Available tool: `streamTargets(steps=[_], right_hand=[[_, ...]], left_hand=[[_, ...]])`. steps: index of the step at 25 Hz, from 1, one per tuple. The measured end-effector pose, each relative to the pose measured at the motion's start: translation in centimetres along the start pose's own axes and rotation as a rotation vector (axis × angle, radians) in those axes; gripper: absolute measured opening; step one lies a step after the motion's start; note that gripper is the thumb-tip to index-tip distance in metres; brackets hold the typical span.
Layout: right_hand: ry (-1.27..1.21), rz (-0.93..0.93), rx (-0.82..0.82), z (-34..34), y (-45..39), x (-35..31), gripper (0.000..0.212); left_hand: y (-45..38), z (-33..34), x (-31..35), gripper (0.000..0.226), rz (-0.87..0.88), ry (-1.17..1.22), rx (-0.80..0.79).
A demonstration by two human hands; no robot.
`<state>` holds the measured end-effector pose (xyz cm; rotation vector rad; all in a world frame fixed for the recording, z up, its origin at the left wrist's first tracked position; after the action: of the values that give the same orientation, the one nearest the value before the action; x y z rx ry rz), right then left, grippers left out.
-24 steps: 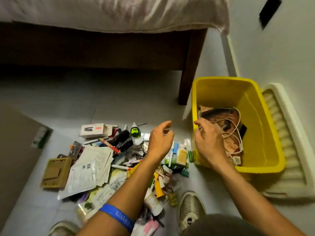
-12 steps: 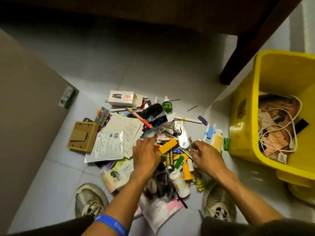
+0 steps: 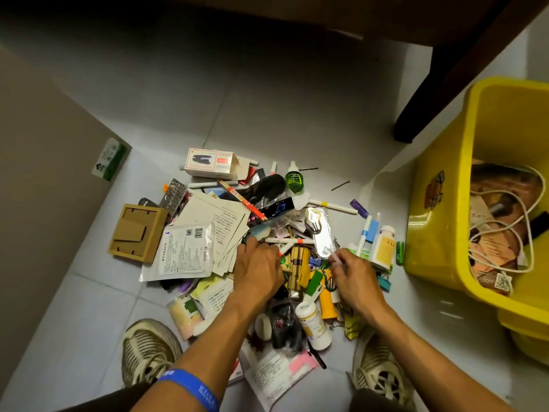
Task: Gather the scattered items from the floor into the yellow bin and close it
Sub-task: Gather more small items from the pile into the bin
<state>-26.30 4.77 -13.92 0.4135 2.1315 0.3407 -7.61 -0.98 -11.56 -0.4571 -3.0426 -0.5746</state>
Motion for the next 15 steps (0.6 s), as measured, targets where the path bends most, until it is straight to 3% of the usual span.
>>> streamTargets(steps=[4,5,7,10,15], right_hand=[[-0.008,0.052,-0.075,2.5,-0.5,-1.4,0.004],[0.060,0.072,-0.105,3.4,-0.8,-2.0,0.016],[0.292,0.010,-0.136,5.2,-1.1,-3.2,0.034],[0.404,-0.043,-0.101,5.9,-1.5,-3.8,0.037],[-0.150,0.346,-0.058,5.7,-1.2,0.1,0.018]], left_hand=[[1.3,-1.2,-2.0,0.011,-0.145,0.325,0.104],[1.7,-1.0,-2.5,0.010,-0.186,0.395,0.106],[1.9,-0.3,-2.4,0.017,-0.190,0.401,0.057],[0.7,1.9,-1.1,0.045,-0.139,0.276,-0.122],[-0.5,4.1,-1.1,0.063,-0.282,0.413,-0.209]])
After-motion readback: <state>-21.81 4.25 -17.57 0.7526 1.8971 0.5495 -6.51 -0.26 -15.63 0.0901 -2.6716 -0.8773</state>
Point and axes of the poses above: each hand's wrist, its own y-axis away from the middle knuckle, its own z-axis out of the palm, x = y × z, the point moved 10 cm from there along -y, towards the middle knuckle, and after that the axes turned 9 degrees about -y, right-handed, at the moved point
